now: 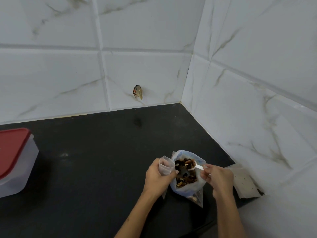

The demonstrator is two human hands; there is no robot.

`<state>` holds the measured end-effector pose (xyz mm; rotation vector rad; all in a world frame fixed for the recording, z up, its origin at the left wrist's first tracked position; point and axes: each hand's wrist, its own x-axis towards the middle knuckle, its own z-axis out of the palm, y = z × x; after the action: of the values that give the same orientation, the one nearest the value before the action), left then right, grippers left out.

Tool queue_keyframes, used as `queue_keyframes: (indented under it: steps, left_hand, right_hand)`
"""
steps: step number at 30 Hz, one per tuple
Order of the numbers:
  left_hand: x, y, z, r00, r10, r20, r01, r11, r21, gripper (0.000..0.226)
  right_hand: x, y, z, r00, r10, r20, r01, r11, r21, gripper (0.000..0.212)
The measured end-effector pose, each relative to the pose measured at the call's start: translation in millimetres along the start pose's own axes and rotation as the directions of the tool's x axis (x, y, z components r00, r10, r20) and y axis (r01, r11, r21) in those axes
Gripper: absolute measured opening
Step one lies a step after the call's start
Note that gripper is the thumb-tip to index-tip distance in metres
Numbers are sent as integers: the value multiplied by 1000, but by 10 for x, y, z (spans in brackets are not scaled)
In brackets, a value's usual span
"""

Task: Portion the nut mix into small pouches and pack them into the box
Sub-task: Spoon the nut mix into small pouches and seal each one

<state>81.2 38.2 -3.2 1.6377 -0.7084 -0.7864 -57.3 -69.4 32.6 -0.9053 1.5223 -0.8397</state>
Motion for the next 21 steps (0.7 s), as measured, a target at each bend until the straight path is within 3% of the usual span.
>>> queue_keyframes:
  steps: [7, 18, 21]
  left_hand:
    - [-87, 211, 1, 991, 125, -38, -121, 986, 112, 30]
    - [-117, 246, 47, 992, 123, -12, -120, 982, 144, 27]
    - [-109, 304, 85, 992, 123, -12, -119, 979, 167, 25]
  right_hand:
    - [-44, 27, -89, 992, -122, 14, 122, 988, -89, 11]
    - [-209, -155, -218, 995, -29, 94, 15, 988, 153, 9]
    - [-346, -318, -281, 986, -76, 149, 41, 973, 225, 10]
